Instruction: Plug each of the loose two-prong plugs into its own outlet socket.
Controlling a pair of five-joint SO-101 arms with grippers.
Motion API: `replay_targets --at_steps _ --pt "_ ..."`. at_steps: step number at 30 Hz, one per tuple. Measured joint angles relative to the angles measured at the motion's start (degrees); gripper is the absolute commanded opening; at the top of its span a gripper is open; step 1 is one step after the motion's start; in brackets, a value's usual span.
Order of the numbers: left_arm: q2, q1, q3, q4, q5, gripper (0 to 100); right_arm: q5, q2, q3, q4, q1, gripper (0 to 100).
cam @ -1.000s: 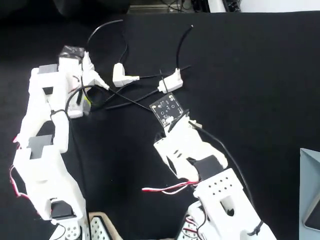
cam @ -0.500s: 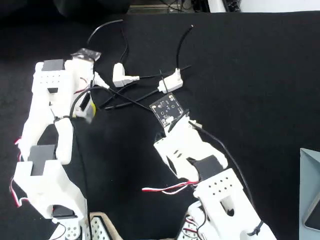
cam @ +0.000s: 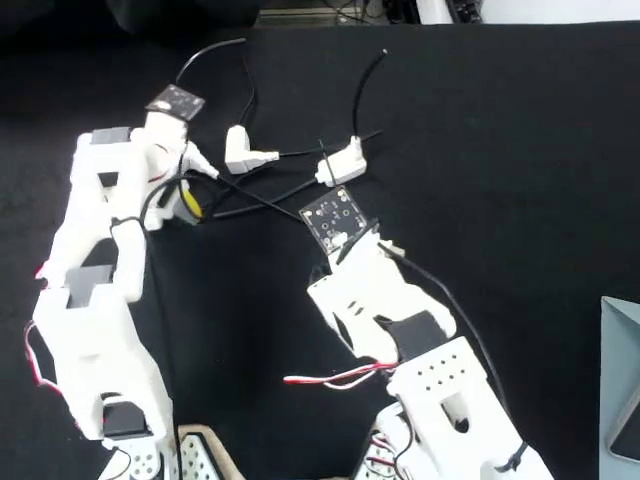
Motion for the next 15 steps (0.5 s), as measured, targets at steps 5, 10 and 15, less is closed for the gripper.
replay_targets --at_steps 5,10,15 --pt "3.8 -2.8 -3.5 1.8 0.0 24 0.0 0.0 0.0 0.0 0.0 1.3" --pt "4.1 -2.5 -3.8 11.5 0.1 12 0.0 0.0 0.0 0.0 0.0 1.3" --pt "4.1 0.4 -3.8 20.5 0.0 6 0.0 0.0 0.0 0.0 0.0 1.3"
